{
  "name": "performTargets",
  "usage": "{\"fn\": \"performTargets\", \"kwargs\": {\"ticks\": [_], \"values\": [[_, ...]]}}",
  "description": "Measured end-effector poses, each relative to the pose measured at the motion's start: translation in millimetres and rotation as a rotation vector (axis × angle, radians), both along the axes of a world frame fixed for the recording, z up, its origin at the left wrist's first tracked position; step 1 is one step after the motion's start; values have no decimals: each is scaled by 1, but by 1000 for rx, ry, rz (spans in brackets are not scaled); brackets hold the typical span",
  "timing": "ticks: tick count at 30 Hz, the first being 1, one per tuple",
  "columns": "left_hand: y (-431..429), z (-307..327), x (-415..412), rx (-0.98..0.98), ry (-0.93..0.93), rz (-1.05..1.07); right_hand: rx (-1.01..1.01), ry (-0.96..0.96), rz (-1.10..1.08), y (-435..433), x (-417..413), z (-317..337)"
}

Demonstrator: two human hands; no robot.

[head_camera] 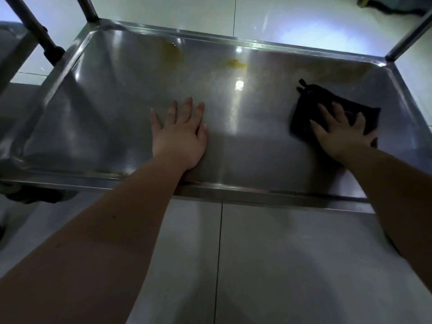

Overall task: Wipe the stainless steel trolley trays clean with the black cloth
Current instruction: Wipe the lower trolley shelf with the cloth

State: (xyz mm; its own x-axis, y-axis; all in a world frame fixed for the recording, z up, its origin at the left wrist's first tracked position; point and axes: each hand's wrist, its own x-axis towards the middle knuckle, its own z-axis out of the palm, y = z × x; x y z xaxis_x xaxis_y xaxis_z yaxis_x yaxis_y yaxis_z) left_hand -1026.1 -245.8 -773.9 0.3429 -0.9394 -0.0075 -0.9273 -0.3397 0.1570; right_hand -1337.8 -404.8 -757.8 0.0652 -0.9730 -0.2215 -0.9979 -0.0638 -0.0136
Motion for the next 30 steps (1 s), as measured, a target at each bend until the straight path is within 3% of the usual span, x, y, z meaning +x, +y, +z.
{"fn": "performTargets", "kwargs": {"ticks": [9,13,17,20,23,25,30], "values": [[3,1,5,9,-21,-18,-42,-45,455,125,139,-10],[7,3,6,5,11,-4,-61,-53,421,117,92,-7],[7,4,1,19,33,9,-26,22,153,103,5,-5],[8,5,-3,24,34,6,51,60,39,102,-15,-1],[10,5,-3,55,27,-4,50,26,34,120,22,0],[8,6,3,72,62,-11,20,12,156,144,68,-1],[-1,16,24,102,375,30,77,-4,394,192,169,1]]}}
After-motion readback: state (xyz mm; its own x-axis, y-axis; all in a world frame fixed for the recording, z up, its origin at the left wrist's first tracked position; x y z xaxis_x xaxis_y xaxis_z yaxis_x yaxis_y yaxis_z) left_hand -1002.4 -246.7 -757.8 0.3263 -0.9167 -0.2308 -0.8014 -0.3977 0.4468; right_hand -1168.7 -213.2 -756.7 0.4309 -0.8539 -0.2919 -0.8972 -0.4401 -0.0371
